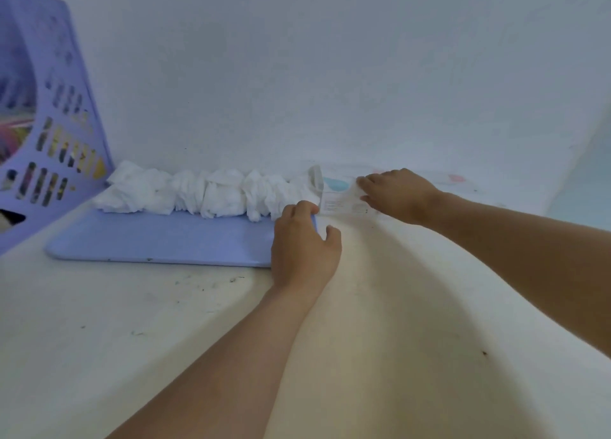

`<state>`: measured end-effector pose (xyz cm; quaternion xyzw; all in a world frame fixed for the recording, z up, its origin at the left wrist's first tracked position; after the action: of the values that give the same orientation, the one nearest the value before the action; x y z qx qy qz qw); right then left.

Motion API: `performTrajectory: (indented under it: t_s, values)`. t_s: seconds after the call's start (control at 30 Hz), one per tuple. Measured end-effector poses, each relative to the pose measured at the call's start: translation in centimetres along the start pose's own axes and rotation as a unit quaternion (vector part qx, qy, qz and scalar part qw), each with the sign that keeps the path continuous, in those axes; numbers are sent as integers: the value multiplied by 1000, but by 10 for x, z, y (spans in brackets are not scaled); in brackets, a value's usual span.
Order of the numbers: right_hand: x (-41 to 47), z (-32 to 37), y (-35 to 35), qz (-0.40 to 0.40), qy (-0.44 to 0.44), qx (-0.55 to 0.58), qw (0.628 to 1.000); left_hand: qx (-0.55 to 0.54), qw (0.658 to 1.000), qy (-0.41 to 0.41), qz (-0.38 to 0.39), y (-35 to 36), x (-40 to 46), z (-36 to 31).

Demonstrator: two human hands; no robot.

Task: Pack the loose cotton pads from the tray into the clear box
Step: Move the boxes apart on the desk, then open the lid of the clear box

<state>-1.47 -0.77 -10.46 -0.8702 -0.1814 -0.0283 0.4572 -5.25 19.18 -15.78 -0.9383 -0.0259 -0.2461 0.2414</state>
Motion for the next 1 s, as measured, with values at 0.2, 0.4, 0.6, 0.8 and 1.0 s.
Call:
performTrajectory:
  t_s: [0.2,0.4,0.6,0.8,1.0]
  values:
    - [-14,6,0,-22,-9,-75,997,16,1000,-20,5,-5,-1,1]
    - [-60,19,-35,-32,-26,-50,998,44,998,-13,37,-9,-8,-5]
    - [-121,27,-70,-17,-19,38,999,-4,991,34,133,3,-20,-14]
    - [-125,5,-89,-76,39,183,979,-31,989,42,138,3,-19,-11]
    - [-88,-63,-87,-227,286,324,873,48,982,72,167,3,-24,-14]
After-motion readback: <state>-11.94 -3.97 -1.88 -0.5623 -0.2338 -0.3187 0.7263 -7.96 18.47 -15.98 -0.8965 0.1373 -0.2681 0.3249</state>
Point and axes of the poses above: each hand's wrist, its own x-axis towards the middle knuckle, its own y-axis out of the palm, z = x × y, the point moved 5 cm from there along x, towards the middle knuckle
